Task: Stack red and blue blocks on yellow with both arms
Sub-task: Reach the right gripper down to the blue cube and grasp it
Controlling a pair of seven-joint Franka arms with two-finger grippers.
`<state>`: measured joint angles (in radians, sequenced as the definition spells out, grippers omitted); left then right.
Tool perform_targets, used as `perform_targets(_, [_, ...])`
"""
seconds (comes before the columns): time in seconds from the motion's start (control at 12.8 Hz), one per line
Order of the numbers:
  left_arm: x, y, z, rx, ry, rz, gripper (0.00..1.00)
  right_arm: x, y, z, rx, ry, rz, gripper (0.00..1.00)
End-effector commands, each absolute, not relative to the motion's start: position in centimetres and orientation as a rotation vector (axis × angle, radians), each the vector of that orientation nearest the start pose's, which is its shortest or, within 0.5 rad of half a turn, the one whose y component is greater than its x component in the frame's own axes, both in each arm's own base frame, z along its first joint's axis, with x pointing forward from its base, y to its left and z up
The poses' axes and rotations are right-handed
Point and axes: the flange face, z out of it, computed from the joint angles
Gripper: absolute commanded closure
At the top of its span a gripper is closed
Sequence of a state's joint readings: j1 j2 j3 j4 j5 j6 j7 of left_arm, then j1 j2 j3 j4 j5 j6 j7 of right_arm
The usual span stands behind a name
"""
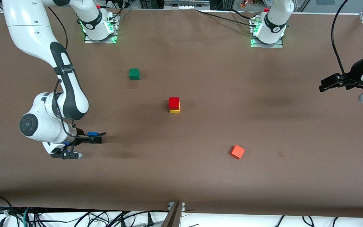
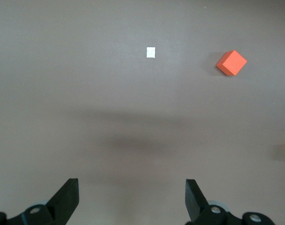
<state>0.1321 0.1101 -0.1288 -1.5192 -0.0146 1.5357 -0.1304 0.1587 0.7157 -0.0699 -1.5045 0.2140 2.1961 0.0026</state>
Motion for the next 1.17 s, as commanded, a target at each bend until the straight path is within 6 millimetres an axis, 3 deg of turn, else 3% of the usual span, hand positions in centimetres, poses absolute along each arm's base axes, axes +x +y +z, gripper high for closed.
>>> perform_targets(0.0, [58.5, 0.6, 58.8, -3.169, -0.186, 0.131, 0.00, 70.7, 7.2, 23.6, -3.033, -0.062, 0.039, 0.00])
perform_targets(0.78, [58.5, 0.4, 58.8, -3.169, -0.181, 0.131, 0.00, 69.0, 6.3, 21.1, -3.042, -0.097, 0.085, 0.00])
perform_targets(0.86, [58.5, 0.4, 58.8, -3.169, -0.181, 0.131, 0.00, 69.1, 6.2, 21.0, -3.043, -0.092, 0.083, 0.05])
perform_targets(1.09, [58.5, 0.4, 58.8, -3.169, -0.183, 0.131, 0.00, 69.1, 5.9, 20.9, -3.039, -0.033, 0.089, 0.54])
